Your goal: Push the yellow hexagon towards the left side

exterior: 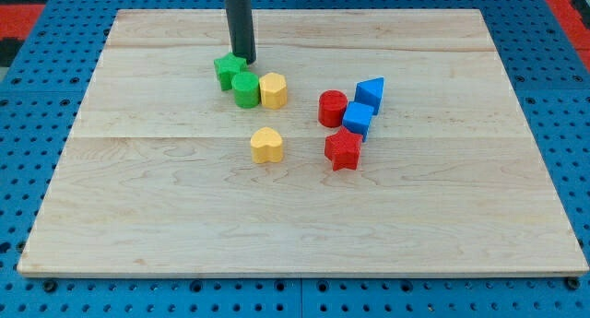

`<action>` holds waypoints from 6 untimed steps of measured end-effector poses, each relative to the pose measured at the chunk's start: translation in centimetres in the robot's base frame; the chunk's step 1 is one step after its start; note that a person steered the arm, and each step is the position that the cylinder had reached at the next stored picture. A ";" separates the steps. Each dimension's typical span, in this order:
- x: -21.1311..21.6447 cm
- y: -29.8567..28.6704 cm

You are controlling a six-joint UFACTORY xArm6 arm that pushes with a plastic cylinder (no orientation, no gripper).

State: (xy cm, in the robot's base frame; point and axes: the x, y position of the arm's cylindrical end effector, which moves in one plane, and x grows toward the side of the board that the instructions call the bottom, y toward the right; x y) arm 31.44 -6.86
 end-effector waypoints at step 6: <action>7.8 5.1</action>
